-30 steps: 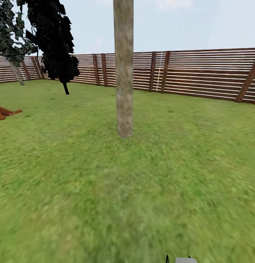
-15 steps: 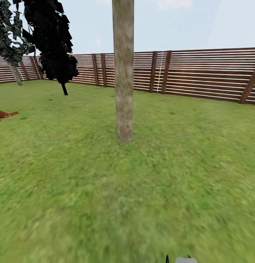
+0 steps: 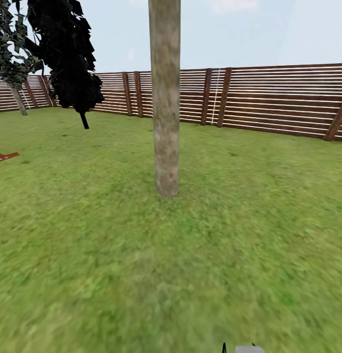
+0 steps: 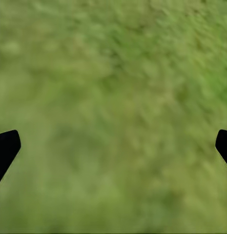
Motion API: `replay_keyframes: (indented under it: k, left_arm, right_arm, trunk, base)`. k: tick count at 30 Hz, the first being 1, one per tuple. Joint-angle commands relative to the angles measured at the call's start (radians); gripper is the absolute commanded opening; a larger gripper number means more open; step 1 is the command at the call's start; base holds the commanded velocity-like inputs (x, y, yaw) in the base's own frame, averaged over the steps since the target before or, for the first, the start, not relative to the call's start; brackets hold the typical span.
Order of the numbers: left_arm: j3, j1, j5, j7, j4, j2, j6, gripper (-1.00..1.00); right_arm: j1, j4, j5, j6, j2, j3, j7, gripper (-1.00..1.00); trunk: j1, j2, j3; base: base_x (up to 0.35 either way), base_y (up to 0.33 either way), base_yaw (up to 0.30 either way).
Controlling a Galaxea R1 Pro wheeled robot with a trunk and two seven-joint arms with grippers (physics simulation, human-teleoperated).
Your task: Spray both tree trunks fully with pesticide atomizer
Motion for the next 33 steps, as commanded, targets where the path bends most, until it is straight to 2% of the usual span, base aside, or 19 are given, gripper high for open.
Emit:
replay_keyframes:
  k: [1,33]
  left_arm:
    - [0.0,0.0,0.0,0.0,0.0,0.0,0.0,-1.0]
    - [0.001,0.0,0.0,0.002,-0.002,0.006,0.0,-1.0]
  right_arm:
    - [0.0,0.0,0.0,0.0,0.0,0.0,0.0,1.0]
    - [0.0,-0.001,-0.002,0.001,-0.003,0.0,-0.001,1.0]
  trunk:
    - [0.0,0.0,0.0]
    - [0.0,0.0,0.0]
  base:
    - [0.339,0.0,0.0]
    - [0.339,0.0,0.0]
